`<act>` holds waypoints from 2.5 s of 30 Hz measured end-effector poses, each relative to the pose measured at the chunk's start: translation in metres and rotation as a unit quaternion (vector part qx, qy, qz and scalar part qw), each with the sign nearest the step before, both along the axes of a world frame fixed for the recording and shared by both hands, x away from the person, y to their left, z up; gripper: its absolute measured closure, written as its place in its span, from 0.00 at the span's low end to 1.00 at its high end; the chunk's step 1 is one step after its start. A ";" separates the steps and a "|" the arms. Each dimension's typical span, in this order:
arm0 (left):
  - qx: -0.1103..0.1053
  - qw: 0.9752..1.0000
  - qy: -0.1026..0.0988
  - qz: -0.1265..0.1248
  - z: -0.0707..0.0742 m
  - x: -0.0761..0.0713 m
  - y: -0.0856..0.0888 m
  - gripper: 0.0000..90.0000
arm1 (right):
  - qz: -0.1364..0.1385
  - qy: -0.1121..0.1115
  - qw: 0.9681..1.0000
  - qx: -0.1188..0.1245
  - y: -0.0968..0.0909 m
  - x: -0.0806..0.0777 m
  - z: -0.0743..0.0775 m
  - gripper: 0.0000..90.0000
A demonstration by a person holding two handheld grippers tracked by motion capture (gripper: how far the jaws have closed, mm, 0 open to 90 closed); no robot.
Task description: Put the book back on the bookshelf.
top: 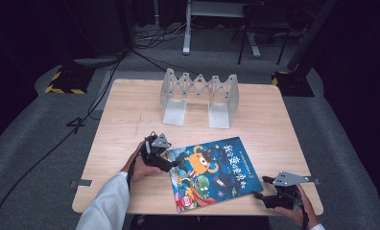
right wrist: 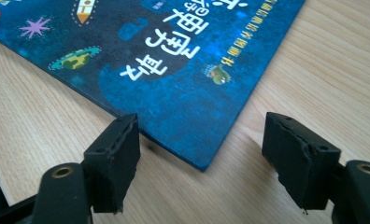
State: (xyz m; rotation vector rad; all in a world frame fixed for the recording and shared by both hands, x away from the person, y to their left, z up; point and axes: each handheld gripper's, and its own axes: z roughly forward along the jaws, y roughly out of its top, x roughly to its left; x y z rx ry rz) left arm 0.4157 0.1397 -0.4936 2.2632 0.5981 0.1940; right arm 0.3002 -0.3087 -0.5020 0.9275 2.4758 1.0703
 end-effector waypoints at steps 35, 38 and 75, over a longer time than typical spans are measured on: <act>0.009 0.999 0.044 -0.031 -0.006 -0.019 0.008 0.17 | -0.024 0.009 1.000 0.007 0.019 0.022 0.001 0.33; 0.005 0.999 0.044 -0.028 -0.006 -0.027 0.018 0.17 | -0.031 0.010 0.999 0.004 0.024 0.027 0.002 0.34; 0.004 0.999 0.044 0.010 -0.007 -0.086 0.053 0.16 | -0.024 0.004 1.000 -0.006 0.057 0.045 0.002 0.33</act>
